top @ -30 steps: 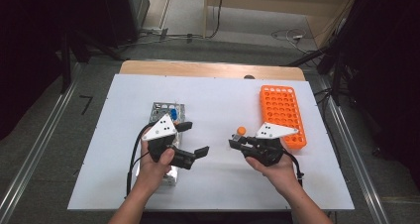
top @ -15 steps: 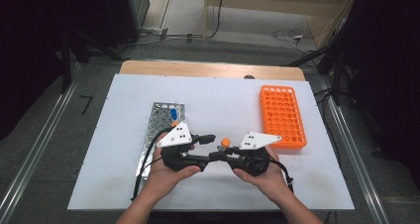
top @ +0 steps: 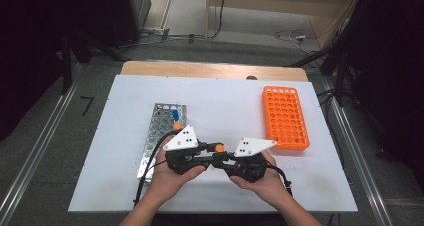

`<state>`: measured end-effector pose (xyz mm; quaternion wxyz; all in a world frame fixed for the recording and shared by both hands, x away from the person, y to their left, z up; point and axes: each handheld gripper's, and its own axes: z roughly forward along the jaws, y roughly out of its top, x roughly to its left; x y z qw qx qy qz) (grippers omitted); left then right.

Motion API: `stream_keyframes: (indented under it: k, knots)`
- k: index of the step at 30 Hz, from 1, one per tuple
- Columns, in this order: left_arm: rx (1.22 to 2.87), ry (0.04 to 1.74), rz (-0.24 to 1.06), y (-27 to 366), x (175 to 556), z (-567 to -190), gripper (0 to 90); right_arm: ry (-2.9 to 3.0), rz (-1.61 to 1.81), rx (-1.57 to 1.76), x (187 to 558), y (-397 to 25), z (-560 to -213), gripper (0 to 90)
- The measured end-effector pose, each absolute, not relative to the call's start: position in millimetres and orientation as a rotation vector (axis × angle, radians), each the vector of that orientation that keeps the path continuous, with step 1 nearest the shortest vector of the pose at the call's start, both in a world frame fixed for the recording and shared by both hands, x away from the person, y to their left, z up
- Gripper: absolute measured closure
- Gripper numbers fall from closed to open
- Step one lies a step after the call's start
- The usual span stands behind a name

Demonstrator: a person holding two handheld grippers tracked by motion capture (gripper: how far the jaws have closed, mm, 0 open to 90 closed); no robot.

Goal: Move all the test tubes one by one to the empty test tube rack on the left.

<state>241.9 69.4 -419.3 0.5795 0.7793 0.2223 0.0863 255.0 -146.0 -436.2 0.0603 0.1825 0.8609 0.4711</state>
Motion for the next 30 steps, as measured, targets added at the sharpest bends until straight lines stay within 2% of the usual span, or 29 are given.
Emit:
stream_keyframes:
  k: [4, 6, 14, 20, 24, 30]
  knots:
    - [1.82, 0.514, 0.221, 70.0, 241.3, -418.5, 70.4, 2.606, 1.44, 0.546, 255.7, -146.9, -436.0, 71.6]
    - [1.813, 0.519, 0.231, 71.4, 240.8, -417.6, 70.4, 2.603, 1.441, 0.537, 255.4, -147.6, -436.0, 67.5]
    - [1.772, 0.553, 0.262, 87.3, 241.4, -411.5, 70.5, 2.587, 1.442, 0.553, 257.2, -154.6, -432.7, 27.2]
    - [1.737, 0.594, 0.304, 104.3, 242.0, -406.4, 70.5, 2.551, 1.451, 0.606, 262.0, -170.3, -430.6, 9.4]
    - [1.715, 0.624, 0.34, 120.1, 242.2, -403.1, 70.5, 2.537, 1.462, 0.645, 265.7, -184.3, -430.1, 0.0]
    - [1.675, 0.681, 0.399, 143.0, 243.0, -400.5, 70.5, 2.503, 1.481, 0.708, 269.4, -210.0, -430.5, 0.0]
